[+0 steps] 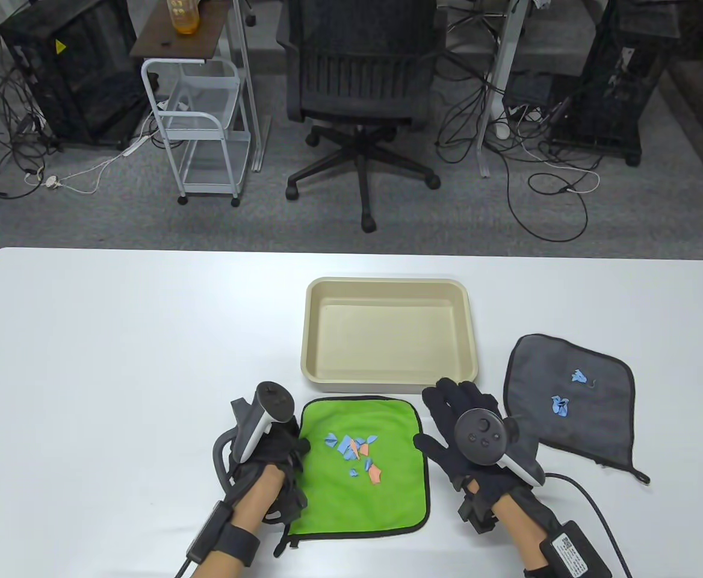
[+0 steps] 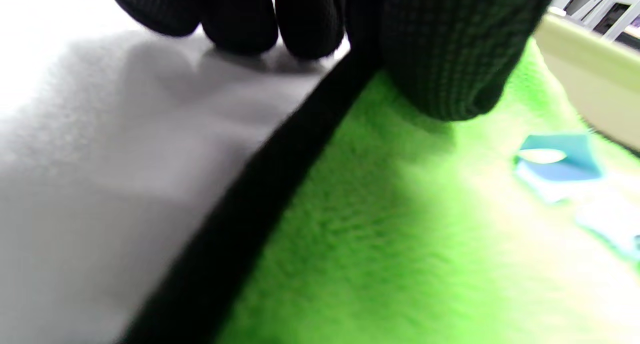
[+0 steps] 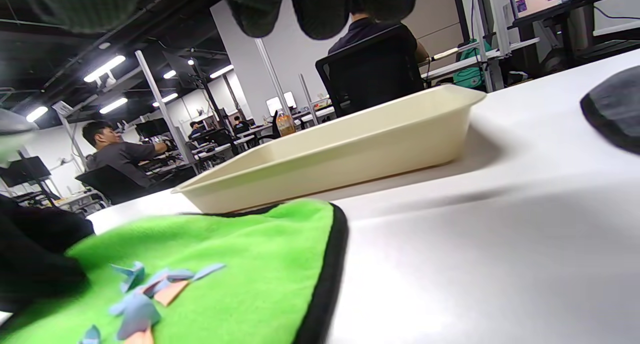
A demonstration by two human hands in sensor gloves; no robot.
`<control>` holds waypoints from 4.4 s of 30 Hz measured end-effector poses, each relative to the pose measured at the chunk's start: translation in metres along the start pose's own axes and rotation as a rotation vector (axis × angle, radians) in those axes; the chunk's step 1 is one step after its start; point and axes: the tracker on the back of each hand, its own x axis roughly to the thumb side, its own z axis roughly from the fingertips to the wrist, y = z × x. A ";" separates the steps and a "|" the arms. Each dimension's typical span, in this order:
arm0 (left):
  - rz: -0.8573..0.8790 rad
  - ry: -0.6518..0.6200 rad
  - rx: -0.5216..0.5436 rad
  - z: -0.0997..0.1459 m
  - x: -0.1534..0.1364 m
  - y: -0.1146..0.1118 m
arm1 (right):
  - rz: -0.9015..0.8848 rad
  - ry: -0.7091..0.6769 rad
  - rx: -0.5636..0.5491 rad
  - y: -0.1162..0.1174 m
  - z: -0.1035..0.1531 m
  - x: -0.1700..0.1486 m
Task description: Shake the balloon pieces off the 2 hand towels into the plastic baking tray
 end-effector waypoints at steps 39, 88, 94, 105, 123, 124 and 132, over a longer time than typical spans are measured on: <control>0.017 -0.108 -0.102 0.009 0.003 0.009 | 0.110 0.439 0.178 0.074 -0.032 -0.003; 0.163 -0.098 -0.052 0.005 0.132 0.143 | -0.389 0.411 0.031 -0.086 -0.117 0.005; 0.276 -0.083 -0.013 -0.012 0.151 0.164 | -0.463 0.456 -0.021 -0.102 -0.147 0.004; 0.443 -0.212 0.188 -0.023 0.174 0.176 | -0.513 0.330 -0.269 -0.111 -0.172 0.011; 0.574 -0.271 0.335 -0.057 0.138 0.103 | -0.411 0.243 -0.551 -0.036 -0.136 -0.042; 0.583 -0.280 0.333 -0.054 0.139 0.109 | -0.411 0.233 -0.573 -0.042 -0.135 -0.040; 0.641 -0.380 0.358 -0.017 0.155 0.166 | -0.448 0.147 -0.666 -0.108 -0.133 -0.011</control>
